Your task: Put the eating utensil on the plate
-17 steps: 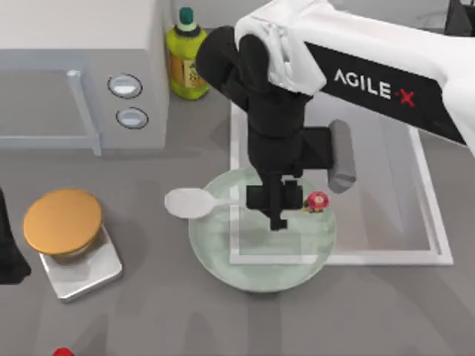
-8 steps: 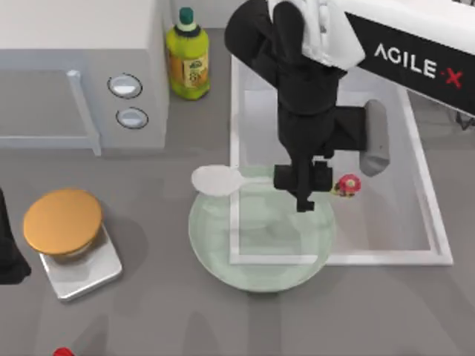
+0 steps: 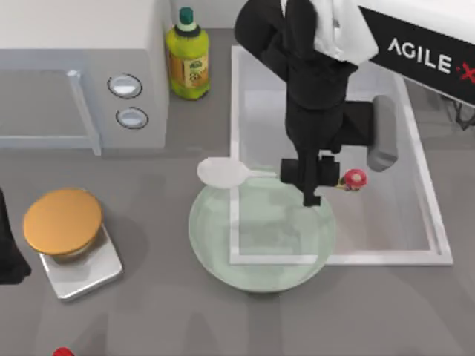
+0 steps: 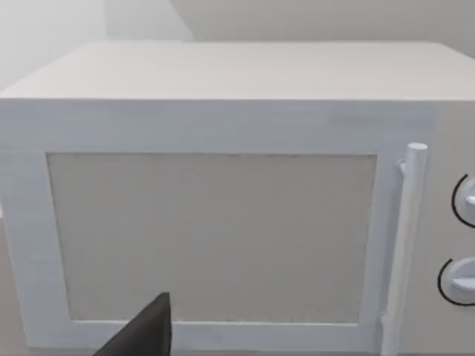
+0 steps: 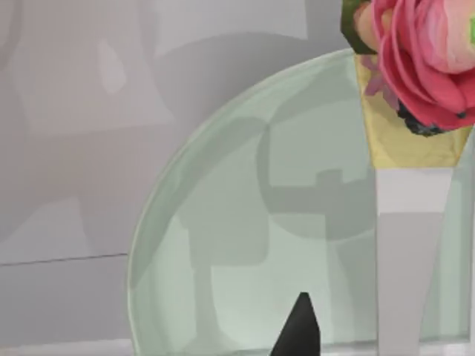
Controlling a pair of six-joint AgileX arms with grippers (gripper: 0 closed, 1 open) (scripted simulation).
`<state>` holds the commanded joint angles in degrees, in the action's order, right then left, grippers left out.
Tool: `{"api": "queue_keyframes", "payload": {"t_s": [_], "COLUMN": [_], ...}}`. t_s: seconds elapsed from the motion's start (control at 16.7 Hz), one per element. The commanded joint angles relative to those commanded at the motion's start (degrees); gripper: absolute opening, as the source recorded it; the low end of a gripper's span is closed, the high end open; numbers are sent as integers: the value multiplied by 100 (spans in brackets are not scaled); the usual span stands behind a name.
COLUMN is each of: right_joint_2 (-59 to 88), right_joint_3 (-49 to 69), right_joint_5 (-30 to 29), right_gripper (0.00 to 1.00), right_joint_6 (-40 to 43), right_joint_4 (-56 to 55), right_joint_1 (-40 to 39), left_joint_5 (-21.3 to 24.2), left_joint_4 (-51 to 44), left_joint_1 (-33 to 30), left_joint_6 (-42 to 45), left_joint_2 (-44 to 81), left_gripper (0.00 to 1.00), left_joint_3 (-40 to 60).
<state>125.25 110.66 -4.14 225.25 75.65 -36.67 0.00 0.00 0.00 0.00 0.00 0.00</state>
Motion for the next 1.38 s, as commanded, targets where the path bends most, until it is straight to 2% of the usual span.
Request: {"api": "queue_keyframes", "payload": {"t_s": [0.6, 1.02, 1.38], "right_joint_2": [648, 840, 840], "right_joint_3": [-226, -377, -377], "right_joint_5": [259, 280, 280], "right_gripper": [0, 0, 45], "right_joint_6": [129, 126, 126], "right_joint_4": [-977, -1090, -1090], "right_joint_1": [-393, -441, -441], "left_joint_5": [0, 0, 0], "left_joint_4": [0, 0, 0], "left_joint_1": [0, 0, 0], "left_joint_6": [0, 0, 0], "left_joint_2": [0, 0, 0], "left_gripper": [100, 100, 100], "left_joint_3": [0, 0, 0]}}
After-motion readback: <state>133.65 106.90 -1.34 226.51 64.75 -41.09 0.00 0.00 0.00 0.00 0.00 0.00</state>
